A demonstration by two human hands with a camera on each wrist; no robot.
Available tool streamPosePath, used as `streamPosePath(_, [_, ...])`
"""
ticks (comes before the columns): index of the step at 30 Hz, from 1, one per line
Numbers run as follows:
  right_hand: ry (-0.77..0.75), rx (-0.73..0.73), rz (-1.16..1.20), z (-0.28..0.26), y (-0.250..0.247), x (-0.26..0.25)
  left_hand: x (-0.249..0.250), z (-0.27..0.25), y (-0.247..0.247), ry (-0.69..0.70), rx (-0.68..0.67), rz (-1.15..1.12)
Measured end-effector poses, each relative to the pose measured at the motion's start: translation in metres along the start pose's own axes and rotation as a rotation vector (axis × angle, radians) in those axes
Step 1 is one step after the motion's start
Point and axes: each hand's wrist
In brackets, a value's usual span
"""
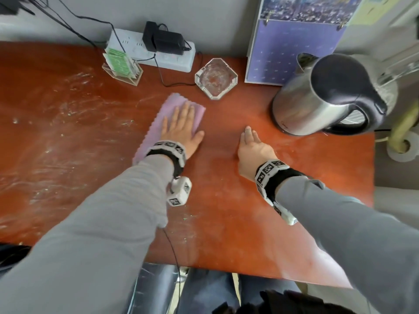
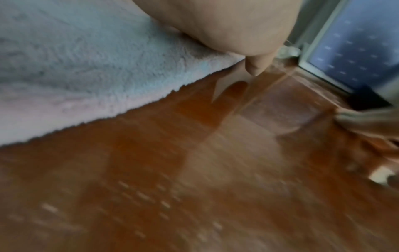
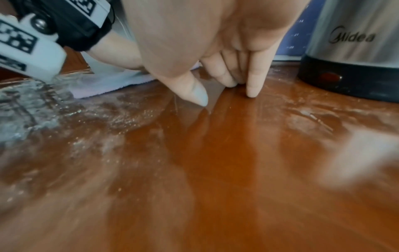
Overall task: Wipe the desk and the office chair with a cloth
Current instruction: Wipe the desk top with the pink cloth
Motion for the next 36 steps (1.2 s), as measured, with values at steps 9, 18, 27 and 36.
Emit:
streamPosePath(9, [-0.065,0.054,0.09,-0.006,0.016,0.013,0.092,-0.022,0.008,0.077,-0.004,0.014])
streamPosePath(18, [-0.098,0.037,-0.008,-0.002,0.021,0.017,0.013,-0.019,-0.003,-0.103,-0.047,-0.144])
streamPosePath(27, [-0.071,0.057,-0.079,0.003,0.024,0.0,0.084,-0.032,-0.003,-0.072,-0.063,-0.098])
streamPosePath(36, [0.001,0.12,-0.147,0.013,0.033,-0.021,-0.04,-0.02,0.001,-0.18,-0.062,-0.206])
Point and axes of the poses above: each hand's wrist, its own z-axis towards the middle knuckle, its own y-axis out of the palm, x = y × z, and after that the axes turned 12 degrees about z, right-handed
